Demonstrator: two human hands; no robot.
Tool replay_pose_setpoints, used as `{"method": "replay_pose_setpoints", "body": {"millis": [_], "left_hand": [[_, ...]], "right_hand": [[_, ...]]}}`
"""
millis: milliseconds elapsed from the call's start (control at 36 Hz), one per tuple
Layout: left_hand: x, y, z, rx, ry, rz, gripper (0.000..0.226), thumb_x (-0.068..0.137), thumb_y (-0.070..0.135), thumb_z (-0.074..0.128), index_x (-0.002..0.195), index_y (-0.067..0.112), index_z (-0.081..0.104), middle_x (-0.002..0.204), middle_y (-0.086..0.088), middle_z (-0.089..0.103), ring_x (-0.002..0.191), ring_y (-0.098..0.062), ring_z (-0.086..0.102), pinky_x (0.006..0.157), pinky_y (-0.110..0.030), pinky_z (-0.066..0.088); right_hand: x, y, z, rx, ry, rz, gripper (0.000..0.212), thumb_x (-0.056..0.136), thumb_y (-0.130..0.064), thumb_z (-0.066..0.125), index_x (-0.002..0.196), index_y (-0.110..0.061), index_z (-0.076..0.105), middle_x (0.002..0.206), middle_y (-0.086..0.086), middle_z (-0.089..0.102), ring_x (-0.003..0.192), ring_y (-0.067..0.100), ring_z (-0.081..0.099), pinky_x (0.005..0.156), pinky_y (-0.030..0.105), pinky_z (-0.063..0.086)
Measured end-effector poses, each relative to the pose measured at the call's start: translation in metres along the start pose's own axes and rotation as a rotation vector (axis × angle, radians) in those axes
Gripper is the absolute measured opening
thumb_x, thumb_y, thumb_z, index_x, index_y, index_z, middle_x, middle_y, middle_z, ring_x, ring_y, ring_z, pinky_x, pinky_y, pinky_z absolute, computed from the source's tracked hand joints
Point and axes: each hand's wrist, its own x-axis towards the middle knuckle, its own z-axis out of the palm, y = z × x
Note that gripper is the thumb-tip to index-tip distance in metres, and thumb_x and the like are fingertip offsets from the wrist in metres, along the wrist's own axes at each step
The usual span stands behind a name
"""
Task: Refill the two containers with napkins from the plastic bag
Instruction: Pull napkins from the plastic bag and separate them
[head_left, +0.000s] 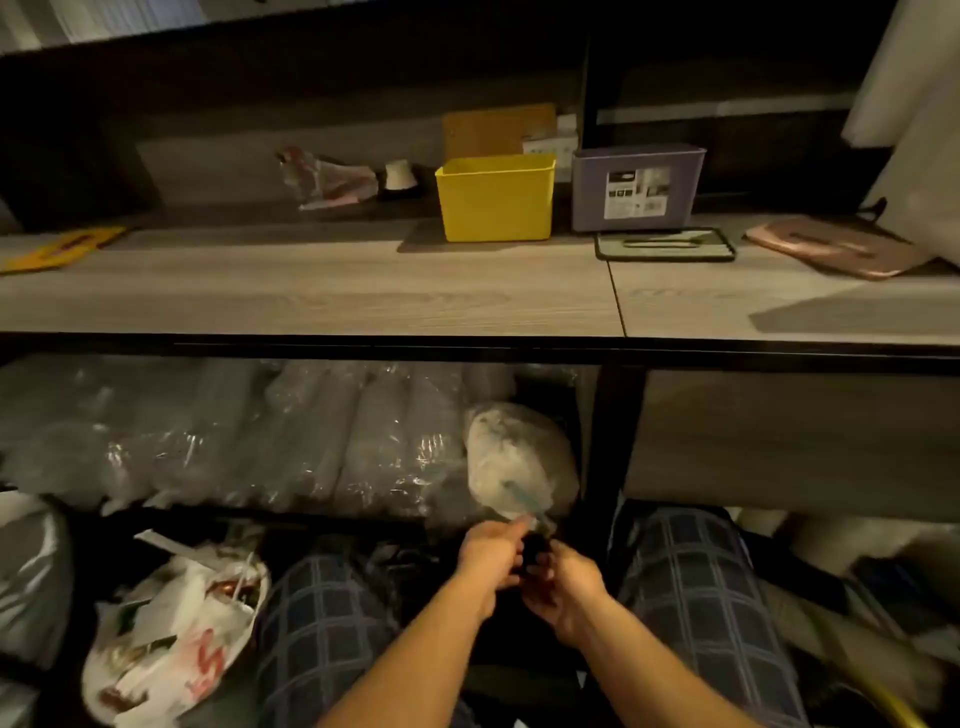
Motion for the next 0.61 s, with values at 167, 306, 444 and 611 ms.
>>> {"method": "replay_pose_setpoints", "body": {"millis": [167,306,444,611], "left_hand": [[0.020,0.014,0.035,-0.006,0.205,-0.005,0.026,0.090,0.042,0.071,0.087,0.017,0.064,0.083,-0.003,0.062,0.079,-0.023,0.060,0.087,-0.044,0.060],[0.035,0.025,0.053,-0.030,0.341,0.058,0.023,0.091,0.035,0.072,0.097,0.013,0.069,0.094,-0.010,0.073,0.079,-0.027,0.067,0.069,-0.034,0.057],[0.026,0.032,0.056,-0.113,0.375,0.131,0.022,0.097,0.027,0.065,0.101,0.005,0.067,0.095,-0.010,0.071,0.083,-0.025,0.064,0.068,-0.026,0.047],[0.007,0.031,0.028,-0.136,0.328,0.214,0.021,0.097,0.025,0.063,0.095,0.004,0.068,0.084,-0.012,0.074,0.080,-0.028,0.072,0.068,-0.031,0.054]], "right_hand": [[0.019,0.002,-0.005,0.095,-0.028,0.099,0.035,0.107,-0.035,0.045,0.102,-0.006,0.062,0.088,0.020,0.068,0.090,0.037,0.064,0.083,0.047,0.054],[0.031,-0.014,-0.005,0.221,0.009,0.122,0.041,0.106,-0.036,0.048,0.117,0.000,0.062,0.098,0.022,0.070,0.088,0.036,0.066,0.063,0.041,0.051],[0.032,-0.016,-0.015,0.357,-0.008,0.149,0.052,0.105,-0.042,0.046,0.125,0.004,0.061,0.100,0.019,0.067,0.091,0.032,0.062,0.071,0.040,0.050],[0.032,-0.016,-0.001,0.585,-0.187,0.188,0.058,0.104,-0.051,0.038,0.128,-0.003,0.058,0.105,0.022,0.067,0.096,0.034,0.065,0.075,0.043,0.056]]}}
